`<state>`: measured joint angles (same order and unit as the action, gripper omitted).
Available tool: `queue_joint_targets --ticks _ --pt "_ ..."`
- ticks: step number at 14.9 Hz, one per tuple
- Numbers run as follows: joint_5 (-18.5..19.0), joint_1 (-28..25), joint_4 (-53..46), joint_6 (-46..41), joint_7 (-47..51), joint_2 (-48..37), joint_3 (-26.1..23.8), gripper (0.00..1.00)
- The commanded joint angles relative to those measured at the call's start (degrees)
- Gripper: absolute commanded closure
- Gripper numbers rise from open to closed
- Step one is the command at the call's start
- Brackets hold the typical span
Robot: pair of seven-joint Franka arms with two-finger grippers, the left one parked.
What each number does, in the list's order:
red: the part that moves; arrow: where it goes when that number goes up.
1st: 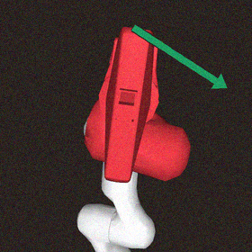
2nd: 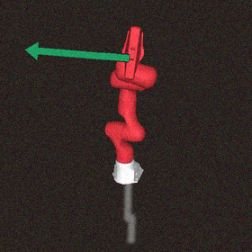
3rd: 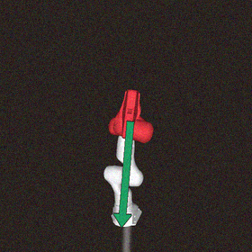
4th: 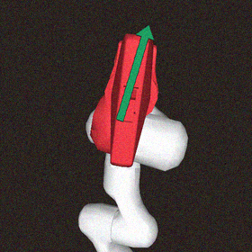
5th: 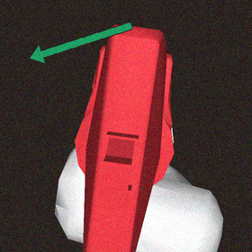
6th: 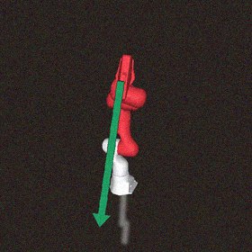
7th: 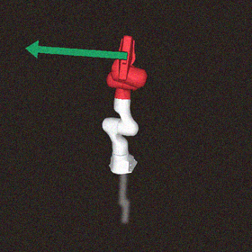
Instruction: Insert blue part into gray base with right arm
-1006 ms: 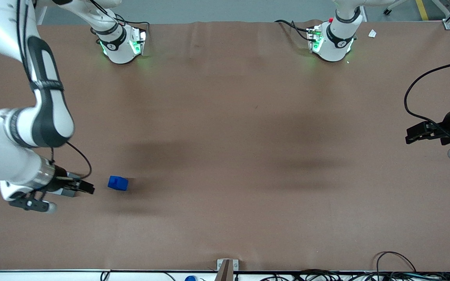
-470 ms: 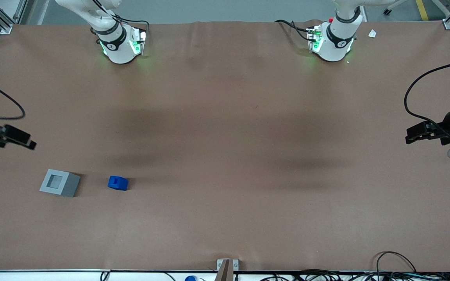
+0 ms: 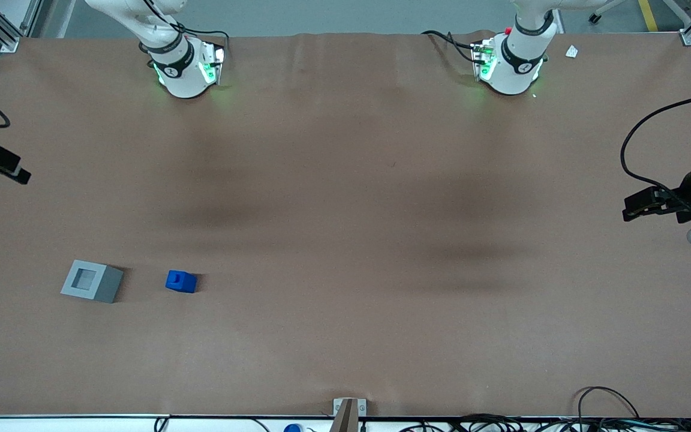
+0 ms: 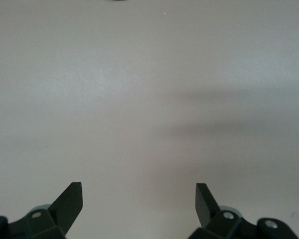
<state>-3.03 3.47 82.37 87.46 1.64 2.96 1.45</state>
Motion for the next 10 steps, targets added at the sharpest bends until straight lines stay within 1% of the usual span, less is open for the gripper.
queue_joint_targets --ticks 1,4,6,10 --pt "3.81 -1.62 1.91 -2.11 1.26 -2.26 -0.39 0.0" --pt "4.26 -3.12 1.13 -2.56 4.6 -2.52 -0.48 0.0" --pt "4.17 -3.12 -1.59 -2.65 4.6 -2.08 -0.4 0.0" --pt "4.26 -3.21 -1.87 -2.74 4.51 -1.99 -0.39 0.0"
